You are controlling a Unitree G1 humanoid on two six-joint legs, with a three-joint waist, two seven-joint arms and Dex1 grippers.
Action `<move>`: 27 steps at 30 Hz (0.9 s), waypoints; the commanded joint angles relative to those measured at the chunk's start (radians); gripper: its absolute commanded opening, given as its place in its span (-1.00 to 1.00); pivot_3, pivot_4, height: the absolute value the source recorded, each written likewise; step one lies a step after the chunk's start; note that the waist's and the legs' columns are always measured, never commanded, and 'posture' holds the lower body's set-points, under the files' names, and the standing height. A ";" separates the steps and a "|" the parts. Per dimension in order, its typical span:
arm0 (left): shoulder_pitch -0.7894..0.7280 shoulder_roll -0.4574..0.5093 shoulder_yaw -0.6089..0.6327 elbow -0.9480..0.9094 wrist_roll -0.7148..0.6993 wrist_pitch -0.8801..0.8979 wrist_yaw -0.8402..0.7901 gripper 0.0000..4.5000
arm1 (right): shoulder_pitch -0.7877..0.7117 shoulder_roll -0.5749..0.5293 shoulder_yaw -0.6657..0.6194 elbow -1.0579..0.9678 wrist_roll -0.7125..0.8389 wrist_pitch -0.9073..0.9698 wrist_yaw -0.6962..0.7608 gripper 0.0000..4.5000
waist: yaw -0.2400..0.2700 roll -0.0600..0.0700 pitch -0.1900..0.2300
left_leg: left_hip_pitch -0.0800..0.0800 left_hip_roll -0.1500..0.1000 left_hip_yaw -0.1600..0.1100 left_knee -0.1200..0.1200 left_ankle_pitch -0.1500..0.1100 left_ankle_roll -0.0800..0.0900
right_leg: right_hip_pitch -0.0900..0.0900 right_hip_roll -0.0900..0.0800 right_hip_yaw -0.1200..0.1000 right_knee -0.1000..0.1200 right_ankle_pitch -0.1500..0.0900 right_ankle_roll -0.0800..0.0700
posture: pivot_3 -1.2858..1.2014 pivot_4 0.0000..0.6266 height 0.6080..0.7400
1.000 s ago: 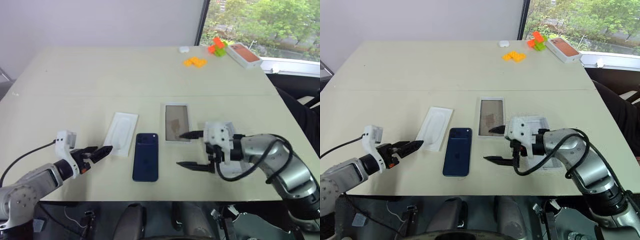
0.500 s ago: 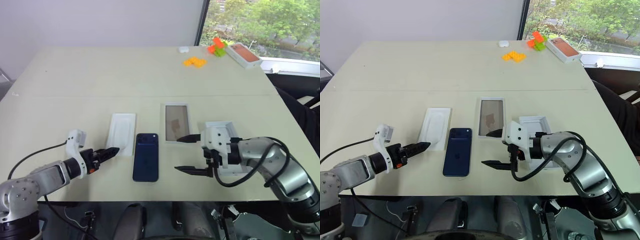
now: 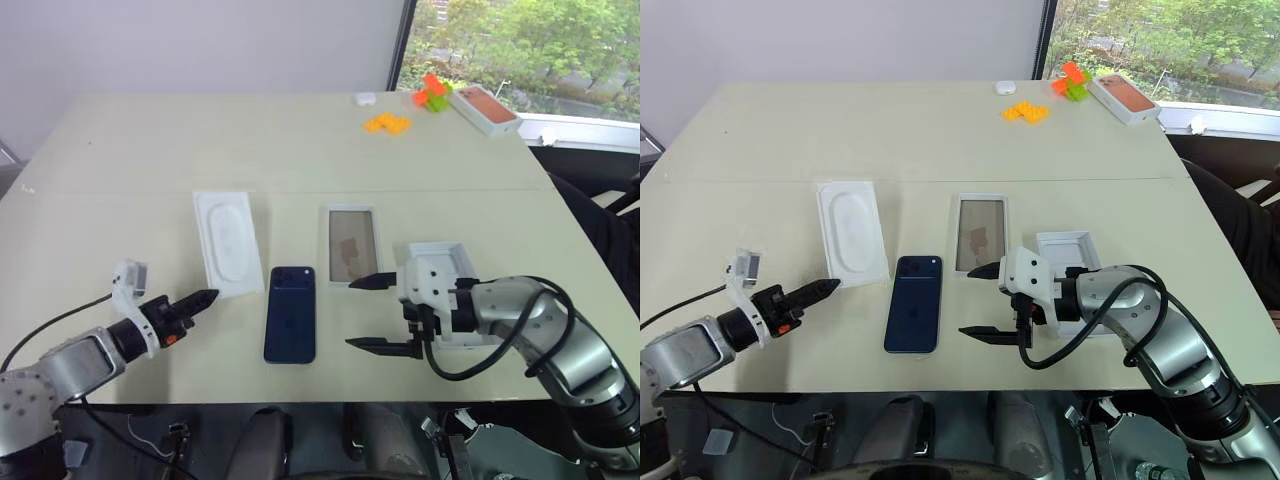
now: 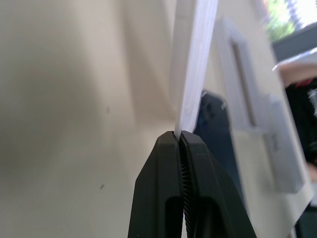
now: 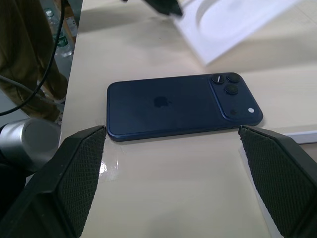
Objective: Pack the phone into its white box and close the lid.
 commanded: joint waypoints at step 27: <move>-0.569 -0.314 -0.640 0.165 -0.570 -0.262 1.081 -0.98 | 0.016 -0.102 -0.142 0.015 -0.043 -0.041 0.000 1.00 | 0.025 -0.004 0.001 | 0.001 -0.007 -0.002 0.000 0.004 -0.006 | 0.003 0.001 0.000 0.000 0.002 0.002 | 0.03 -0.52 1.00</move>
